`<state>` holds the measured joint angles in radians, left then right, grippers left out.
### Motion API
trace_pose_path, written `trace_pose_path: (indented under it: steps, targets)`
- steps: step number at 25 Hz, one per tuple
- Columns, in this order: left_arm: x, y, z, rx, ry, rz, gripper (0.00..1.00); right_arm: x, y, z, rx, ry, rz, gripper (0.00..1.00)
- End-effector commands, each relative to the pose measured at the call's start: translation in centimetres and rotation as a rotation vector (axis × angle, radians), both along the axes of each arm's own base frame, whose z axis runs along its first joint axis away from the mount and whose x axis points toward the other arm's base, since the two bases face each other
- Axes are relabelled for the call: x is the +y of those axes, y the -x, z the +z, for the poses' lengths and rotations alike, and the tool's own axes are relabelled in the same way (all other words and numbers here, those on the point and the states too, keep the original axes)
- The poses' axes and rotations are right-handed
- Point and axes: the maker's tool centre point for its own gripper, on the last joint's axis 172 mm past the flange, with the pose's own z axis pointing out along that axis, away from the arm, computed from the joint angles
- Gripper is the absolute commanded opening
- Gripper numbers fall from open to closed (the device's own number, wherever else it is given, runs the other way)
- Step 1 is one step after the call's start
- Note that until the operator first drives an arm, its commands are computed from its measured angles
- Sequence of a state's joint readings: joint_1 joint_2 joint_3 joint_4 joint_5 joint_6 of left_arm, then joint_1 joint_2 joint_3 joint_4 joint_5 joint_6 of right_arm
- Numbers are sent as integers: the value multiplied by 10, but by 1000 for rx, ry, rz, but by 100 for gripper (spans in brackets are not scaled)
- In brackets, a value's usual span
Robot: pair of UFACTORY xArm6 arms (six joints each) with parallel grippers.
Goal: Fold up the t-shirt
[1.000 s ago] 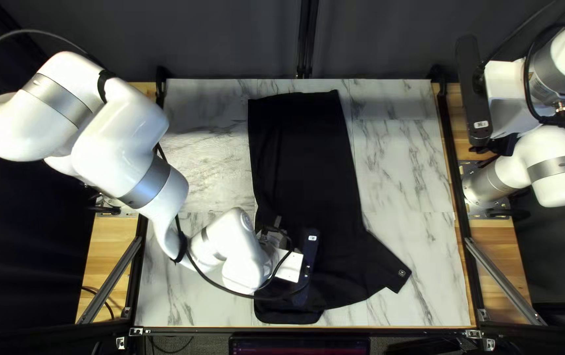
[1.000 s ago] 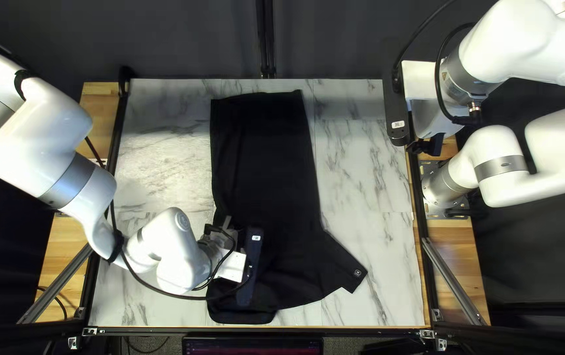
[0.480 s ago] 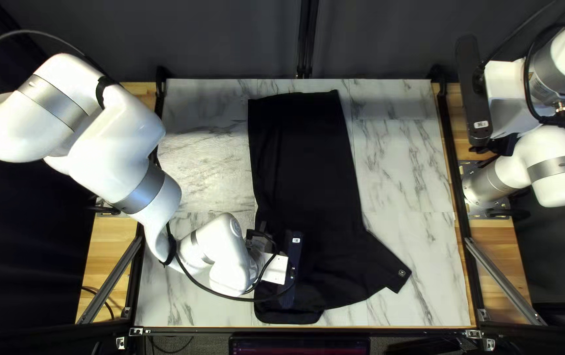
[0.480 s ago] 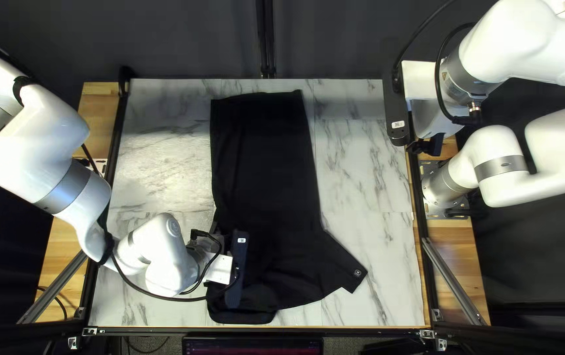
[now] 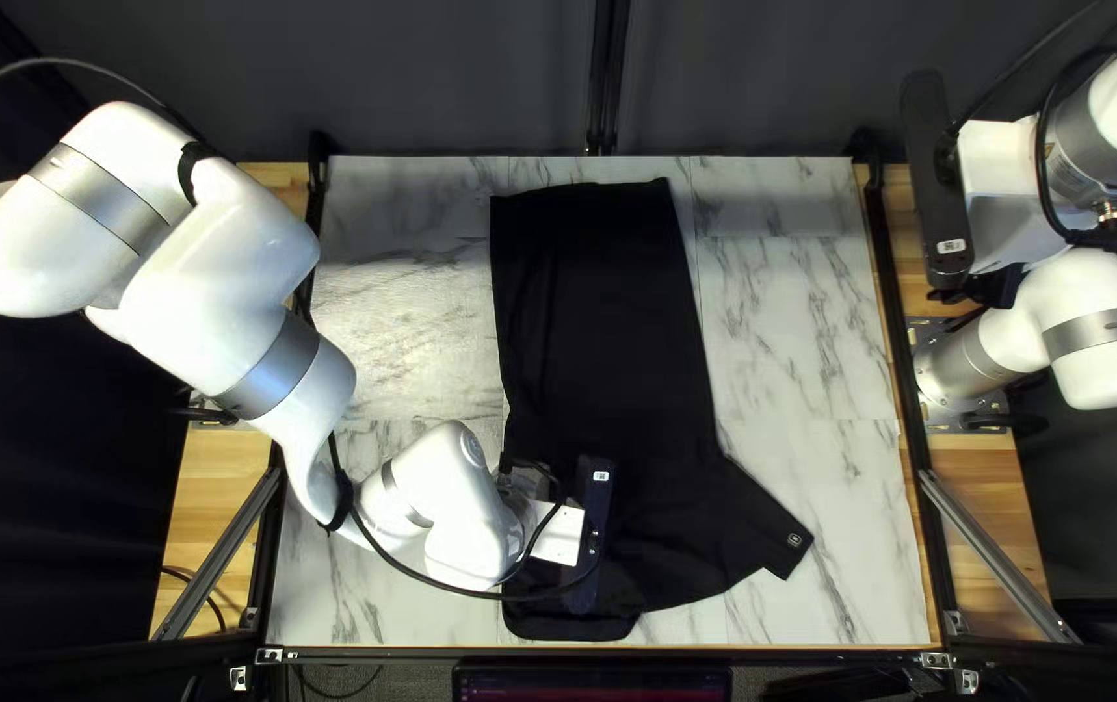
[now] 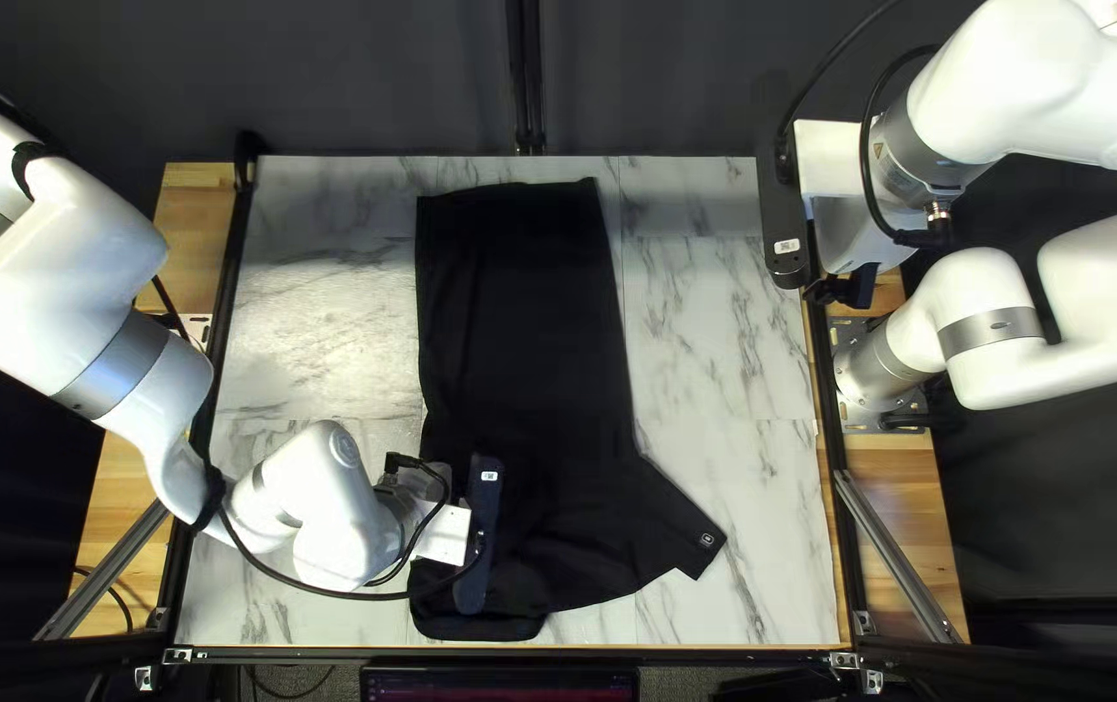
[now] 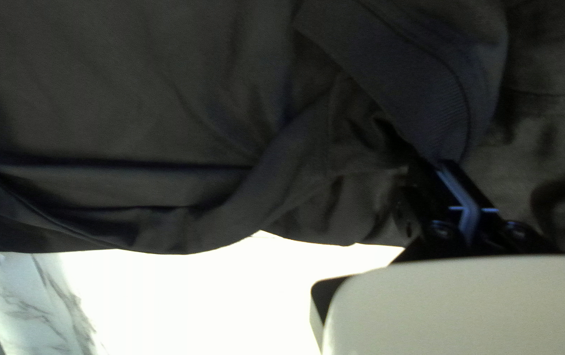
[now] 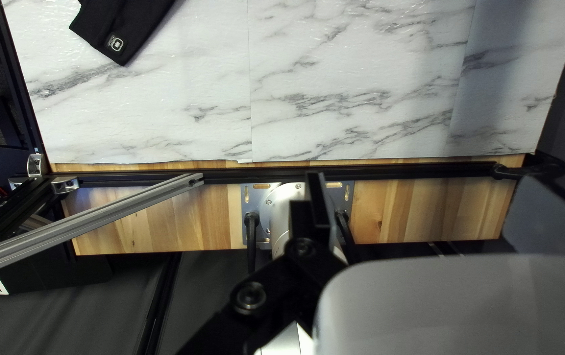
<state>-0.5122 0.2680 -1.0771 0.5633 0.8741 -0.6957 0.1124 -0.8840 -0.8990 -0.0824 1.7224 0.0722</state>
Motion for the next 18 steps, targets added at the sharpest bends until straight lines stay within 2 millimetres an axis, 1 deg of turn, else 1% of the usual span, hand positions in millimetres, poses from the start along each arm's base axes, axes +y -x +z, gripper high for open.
trace_pose_path:
  steps: [1,4,5,8,9,10,13,15,16,17,18]
  targets:
    - [13,-24,12,5,-21,-24,0,0,0,0,0,0,0,100]
    - [23,-40,14,5,-31,-36,0,0,0,0,0,0,0,100]
    - [28,-49,14,7,-35,-41,0,0,0,0,0,0,0,100]
    - [38,-65,17,13,-44,-52,0,0,0,0,0,0,0,100]
    - [40,-67,17,15,-45,-54,0,0,0,0,0,0,0,100]
    - [47,-73,17,21,-49,-55,0,0,0,0,0,0,0,100]
    - [57,-77,16,37,-63,-62,1,0,0,0,0,0,0,100]
    - [61,-75,16,43,-74,-71,6,0,0,0,0,0,0,100]
    - [63,-74,15,45,-79,-74,31,0,0,0,0,0,0,100]
    - [64,-72,14,47,-80,-75,77,0,0,0,0,0,0,100]
    - [67,-68,11,53,-80,-72,100,0,0,0,0,0,0,100]
